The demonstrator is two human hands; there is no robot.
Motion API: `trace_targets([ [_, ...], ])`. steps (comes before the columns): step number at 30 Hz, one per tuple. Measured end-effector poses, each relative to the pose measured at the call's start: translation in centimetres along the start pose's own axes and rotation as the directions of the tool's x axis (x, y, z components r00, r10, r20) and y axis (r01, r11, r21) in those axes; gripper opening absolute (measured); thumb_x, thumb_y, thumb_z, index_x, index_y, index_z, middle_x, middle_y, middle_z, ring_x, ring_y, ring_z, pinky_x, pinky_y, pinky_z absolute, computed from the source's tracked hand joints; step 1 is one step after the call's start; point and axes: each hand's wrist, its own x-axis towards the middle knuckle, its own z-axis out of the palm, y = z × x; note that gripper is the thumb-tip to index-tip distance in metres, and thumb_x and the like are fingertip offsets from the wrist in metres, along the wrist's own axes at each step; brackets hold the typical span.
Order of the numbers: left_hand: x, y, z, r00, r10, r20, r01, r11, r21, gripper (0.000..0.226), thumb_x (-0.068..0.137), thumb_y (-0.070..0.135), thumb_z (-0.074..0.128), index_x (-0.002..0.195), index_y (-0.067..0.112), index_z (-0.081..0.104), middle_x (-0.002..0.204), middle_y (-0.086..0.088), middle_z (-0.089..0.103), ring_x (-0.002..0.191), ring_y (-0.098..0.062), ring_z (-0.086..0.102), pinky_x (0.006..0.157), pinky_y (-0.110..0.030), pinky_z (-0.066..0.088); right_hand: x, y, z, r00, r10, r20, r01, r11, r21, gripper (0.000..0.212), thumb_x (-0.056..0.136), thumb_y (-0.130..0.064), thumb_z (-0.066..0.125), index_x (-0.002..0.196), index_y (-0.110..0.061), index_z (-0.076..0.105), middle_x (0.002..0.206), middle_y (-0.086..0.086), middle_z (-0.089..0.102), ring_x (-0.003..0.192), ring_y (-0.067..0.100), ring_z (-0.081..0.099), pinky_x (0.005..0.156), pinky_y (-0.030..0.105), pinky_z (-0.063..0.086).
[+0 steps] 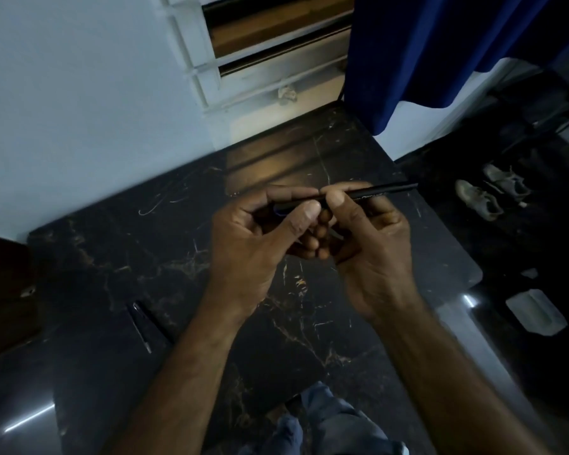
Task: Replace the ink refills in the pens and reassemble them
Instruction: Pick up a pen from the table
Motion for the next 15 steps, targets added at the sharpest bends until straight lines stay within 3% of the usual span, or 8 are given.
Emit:
trace_targets([
  [6,0.7,0.0,0.2,0.995,0.099,-0.016,-0.095,0.983,0.16,0.018,0.096,0.001,0.076,0.113,0.0,0.077,0.085,-0.007,0.081,0.07,-0.019,0.08,0.066,-0.029,0.066,0.2,0.3,0.6,0.989,-0.036,-0.145,0.046,0.997,0.067,0.028,0.096,-0.013,0.067,0.115,0.008,0.062,0.071,0.005,0.067,0.058,0.014,0.063,0.051,0.025,0.05],
  [10,0.3,-0.6,1.2,0.976,0.215,-0.038,-0.202,0.956,0.212,0.018,0.097,0.003,0.076,0.114,0.0,0.075,0.088,-0.013,0.079,0.071,-0.018,0.08,0.067,-0.03,0.065,0.6,0.9,0.8,0.979,0.019,-0.205,0.003,0.994,0.109,0.026,0.094,-0.021,0.071,0.106,0.001,0.063,0.067,0.0,0.063,0.055,0.01,0.058,0.048,0.022,0.048],
  [13,0.2,-0.8,-1.0,0.958,0.246,-0.147,-0.214,0.955,0.206,0.015,0.1,0.01,0.076,0.116,0.009,0.075,0.09,-0.004,0.082,0.073,-0.019,0.081,0.068,-0.031,0.066,2.5,-0.5,-2.2,0.911,0.096,-0.402,0.017,0.964,0.267,0.014,0.099,-0.021,0.067,0.09,-0.011,0.064,0.065,-0.005,0.057,0.052,0.004,0.052,0.045,0.018,0.043],
  [15,0.6,-1.4,-4.1,0.97,0.214,-0.117,-0.185,0.958,0.22,0.014,0.102,0.017,0.075,0.115,0.012,0.077,0.095,-0.001,0.083,0.079,-0.02,0.082,0.073,-0.03,0.066,3.8,-1.5,-4.7,0.879,0.109,-0.465,0.033,0.958,0.286,0.018,0.104,-0.019,0.062,0.087,-0.013,0.065,0.064,-0.005,0.055,0.052,0.003,0.05,0.044,0.017,0.041],
])
